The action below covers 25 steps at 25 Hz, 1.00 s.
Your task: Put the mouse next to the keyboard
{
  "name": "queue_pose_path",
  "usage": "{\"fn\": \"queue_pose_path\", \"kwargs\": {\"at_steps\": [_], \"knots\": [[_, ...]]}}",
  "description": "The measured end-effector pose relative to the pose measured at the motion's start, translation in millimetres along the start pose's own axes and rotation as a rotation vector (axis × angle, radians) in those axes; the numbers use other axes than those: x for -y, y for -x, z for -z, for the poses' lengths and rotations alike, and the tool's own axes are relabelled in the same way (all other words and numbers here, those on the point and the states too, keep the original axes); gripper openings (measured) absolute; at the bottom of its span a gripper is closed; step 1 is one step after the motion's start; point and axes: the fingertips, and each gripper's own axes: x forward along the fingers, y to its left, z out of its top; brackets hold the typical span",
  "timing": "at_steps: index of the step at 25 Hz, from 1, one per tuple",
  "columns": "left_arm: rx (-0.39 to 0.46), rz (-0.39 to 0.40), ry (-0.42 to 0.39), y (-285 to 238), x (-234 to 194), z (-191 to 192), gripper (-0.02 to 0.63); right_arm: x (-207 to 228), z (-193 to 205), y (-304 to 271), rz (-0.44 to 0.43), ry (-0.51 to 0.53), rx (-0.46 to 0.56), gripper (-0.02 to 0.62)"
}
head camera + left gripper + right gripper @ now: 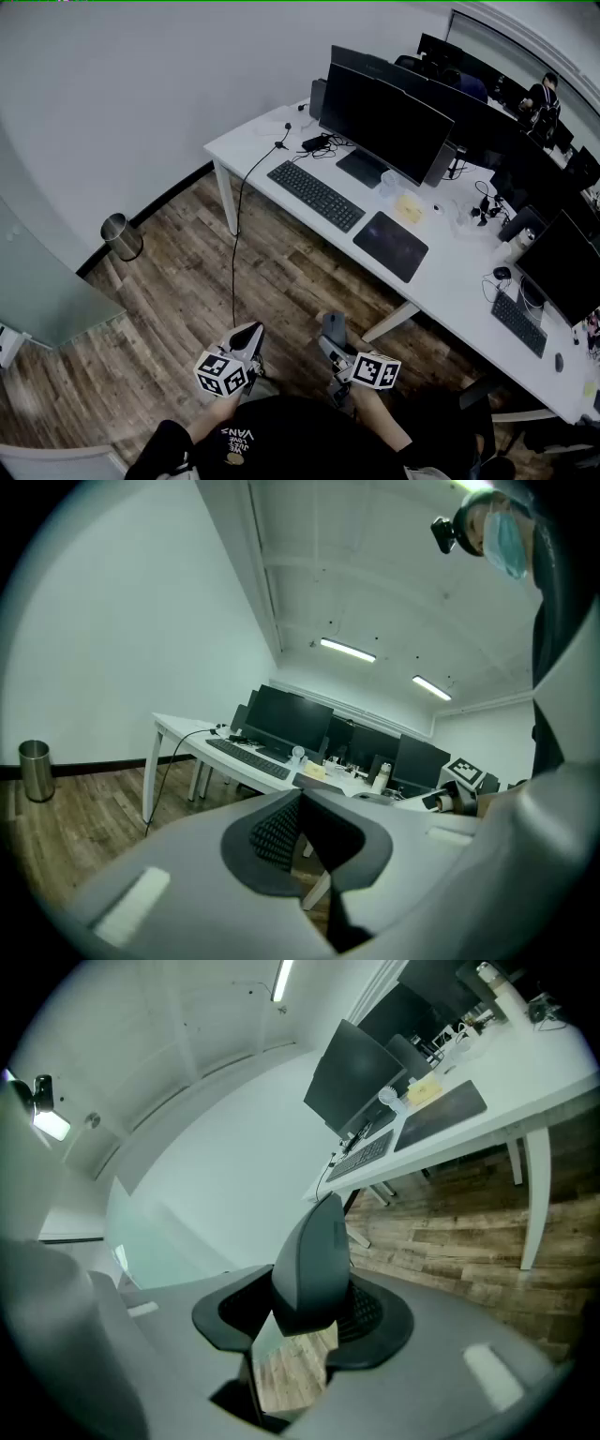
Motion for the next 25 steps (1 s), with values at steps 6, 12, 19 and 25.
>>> {"fn": "queue_pose_path", "kwargs": {"at_steps": [6,12,19,25], "knots": [[0.015,0.003,-0.014,-2,12,0,0.002,2,-1,8,-0.012,0.015,0.005,0.189],[0.021,-0.007,-0.015,-3,10,-4,0.002,-1,-7,7,-0.024,0.013,0.014,0.189],[0.015,-0.009,0.012,-12,-6,-3,0.002,-3,-25,-7,-0.049,-0.021,0.061,0.187],[-0.016,0.053,0.023,-55,-35,-17,0.002,1,-52,-38,-0.035,-0.074,0.104,0.184]]}}
